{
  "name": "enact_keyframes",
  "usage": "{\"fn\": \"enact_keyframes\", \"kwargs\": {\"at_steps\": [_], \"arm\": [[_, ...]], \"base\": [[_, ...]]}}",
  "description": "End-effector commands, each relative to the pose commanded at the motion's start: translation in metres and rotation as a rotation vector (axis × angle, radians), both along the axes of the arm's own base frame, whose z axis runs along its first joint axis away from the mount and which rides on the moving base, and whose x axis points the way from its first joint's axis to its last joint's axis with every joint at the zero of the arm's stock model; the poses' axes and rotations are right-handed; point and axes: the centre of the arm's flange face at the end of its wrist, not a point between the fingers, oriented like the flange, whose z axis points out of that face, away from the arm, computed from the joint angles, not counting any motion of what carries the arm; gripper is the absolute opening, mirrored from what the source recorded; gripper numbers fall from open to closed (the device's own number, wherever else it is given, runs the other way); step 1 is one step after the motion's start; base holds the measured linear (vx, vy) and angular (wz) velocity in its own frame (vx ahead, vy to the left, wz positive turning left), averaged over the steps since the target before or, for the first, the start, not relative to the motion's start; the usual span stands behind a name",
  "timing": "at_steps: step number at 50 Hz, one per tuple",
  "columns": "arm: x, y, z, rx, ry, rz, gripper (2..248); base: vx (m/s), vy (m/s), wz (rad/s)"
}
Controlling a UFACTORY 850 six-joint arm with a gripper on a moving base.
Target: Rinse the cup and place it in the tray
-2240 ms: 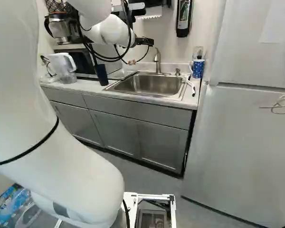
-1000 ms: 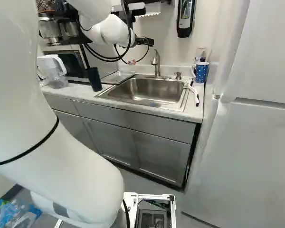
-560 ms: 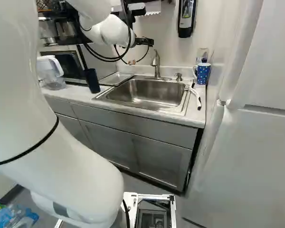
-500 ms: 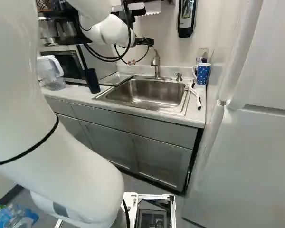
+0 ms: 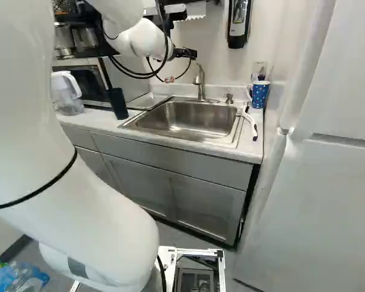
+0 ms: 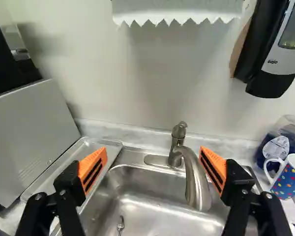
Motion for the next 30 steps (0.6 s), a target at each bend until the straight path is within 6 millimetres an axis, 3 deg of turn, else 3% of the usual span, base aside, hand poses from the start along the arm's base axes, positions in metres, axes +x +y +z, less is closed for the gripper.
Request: {"fn": "enact_keyframes", "kwargs": {"at_steps": [30], "arm": [[0.029, -0.001, -0.009, 0.010, 0.109, 0.004, 247]], "base": [[0.000, 0.000, 0.000]]}}
